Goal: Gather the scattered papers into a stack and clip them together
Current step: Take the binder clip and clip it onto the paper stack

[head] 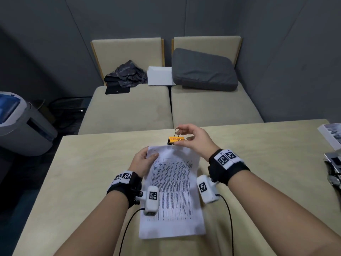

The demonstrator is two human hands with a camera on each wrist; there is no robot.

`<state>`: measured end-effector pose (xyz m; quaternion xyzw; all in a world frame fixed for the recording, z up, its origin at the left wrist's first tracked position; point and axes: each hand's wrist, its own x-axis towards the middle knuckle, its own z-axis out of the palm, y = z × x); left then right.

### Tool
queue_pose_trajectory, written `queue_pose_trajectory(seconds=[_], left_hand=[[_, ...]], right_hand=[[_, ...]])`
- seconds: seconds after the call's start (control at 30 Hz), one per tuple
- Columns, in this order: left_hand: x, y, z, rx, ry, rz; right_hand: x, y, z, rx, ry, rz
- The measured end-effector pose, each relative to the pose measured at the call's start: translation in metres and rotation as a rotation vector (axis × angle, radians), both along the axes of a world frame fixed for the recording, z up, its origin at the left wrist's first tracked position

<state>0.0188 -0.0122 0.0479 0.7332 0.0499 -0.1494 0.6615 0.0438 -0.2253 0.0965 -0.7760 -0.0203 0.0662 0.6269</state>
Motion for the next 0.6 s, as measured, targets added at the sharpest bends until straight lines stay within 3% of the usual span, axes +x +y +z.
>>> queue_pose_trajectory(seconds=[0.2,0.6], left_hand=[[-0.020,0.010,0.016,-0.110,-0.020,-0.032],[-0.044,0.017,0.033,-0.243,-0.077,-0.057]], right_hand=[[-0.020,0.012,0.032,0.164,-0.013,0.032],[-0.046,0.025,0.054,0.189,0.005,0.077]])
